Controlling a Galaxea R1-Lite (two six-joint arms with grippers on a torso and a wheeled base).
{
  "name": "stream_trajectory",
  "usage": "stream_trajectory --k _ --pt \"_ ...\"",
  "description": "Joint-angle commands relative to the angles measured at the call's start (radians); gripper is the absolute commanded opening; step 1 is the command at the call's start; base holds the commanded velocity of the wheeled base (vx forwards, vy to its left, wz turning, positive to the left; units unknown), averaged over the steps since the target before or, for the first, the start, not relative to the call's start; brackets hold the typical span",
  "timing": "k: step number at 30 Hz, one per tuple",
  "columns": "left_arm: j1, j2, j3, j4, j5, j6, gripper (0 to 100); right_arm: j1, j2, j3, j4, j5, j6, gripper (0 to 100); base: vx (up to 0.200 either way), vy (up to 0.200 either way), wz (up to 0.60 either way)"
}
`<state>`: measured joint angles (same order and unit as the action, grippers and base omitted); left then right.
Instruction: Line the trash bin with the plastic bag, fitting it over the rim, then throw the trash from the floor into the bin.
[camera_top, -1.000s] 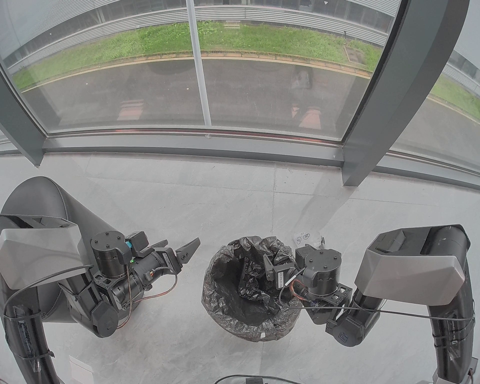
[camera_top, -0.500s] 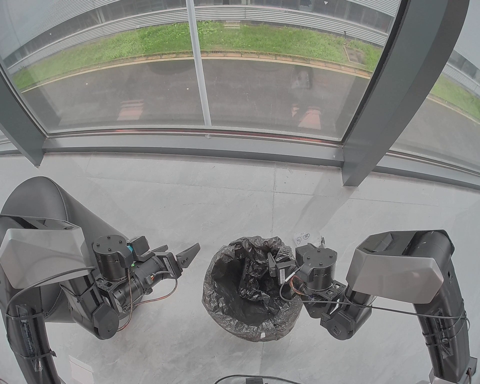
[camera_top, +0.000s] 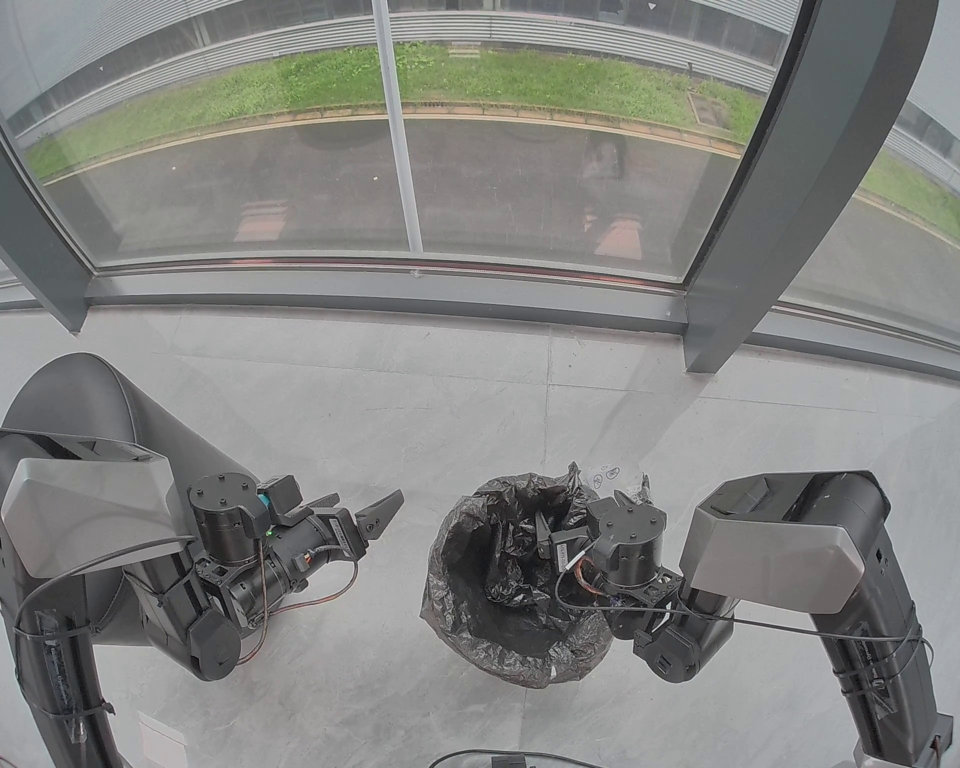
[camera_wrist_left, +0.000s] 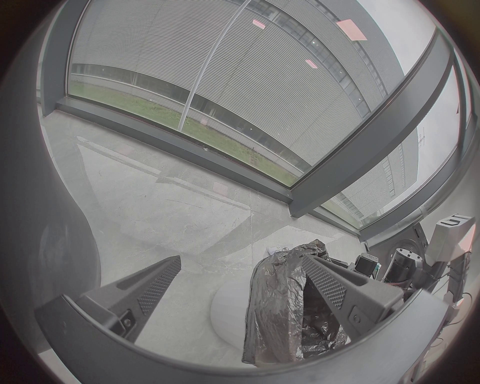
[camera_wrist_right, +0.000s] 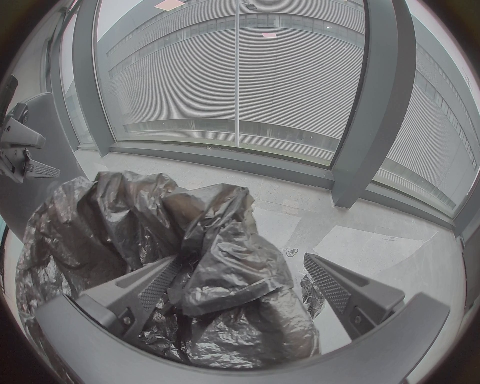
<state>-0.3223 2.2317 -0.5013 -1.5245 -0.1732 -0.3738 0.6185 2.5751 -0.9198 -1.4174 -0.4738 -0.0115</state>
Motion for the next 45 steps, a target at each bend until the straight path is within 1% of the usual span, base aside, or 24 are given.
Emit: stream_trajectory --k 1,8,21,26,30,36,45 --pt "-0.001 0.005 0.000 0.000 0.000 0.000 100 0.001 0.013 0.001 0.005 0.003 -0.001 100 0.000 0.000 0.00" --pt "-0.001 0.006 0.000 0.000 0.000 0.000 100 0.023 -0.064 0.010 0.006 0.003 -0.016 100 0.000 0.000 0.00" --pt "-0.001 0.005 0.001 -0.003 0.000 -0.002 100 0.153 -0.251 0.116 0.008 0.001 -0.018 100 0.000 0.000 0.00" --pt "-0.001 0.005 0.001 -0.005 0.000 -0.002 100 0.225 -0.228 0.130 0.009 0.003 -0.008 100 0.000 0.000 0.00" --pt "-0.001 0.005 0.001 -0.005 0.000 -0.004 100 0.254 -0.164 0.122 0.008 0.003 -0.005 100 0.000 0.000 0.00" --pt "-0.001 0.006 0.000 -0.005 -0.002 -0.004 100 0.251 -0.105 0.079 0.011 0.003 -0.007 100 0.000 0.000 0.00" --pt "-0.001 0.006 0.000 -0.006 0.000 -0.002 100 0.188 -0.023 -0.128 0.134 0.003 -0.013 100 0.000 0.000 0.00"
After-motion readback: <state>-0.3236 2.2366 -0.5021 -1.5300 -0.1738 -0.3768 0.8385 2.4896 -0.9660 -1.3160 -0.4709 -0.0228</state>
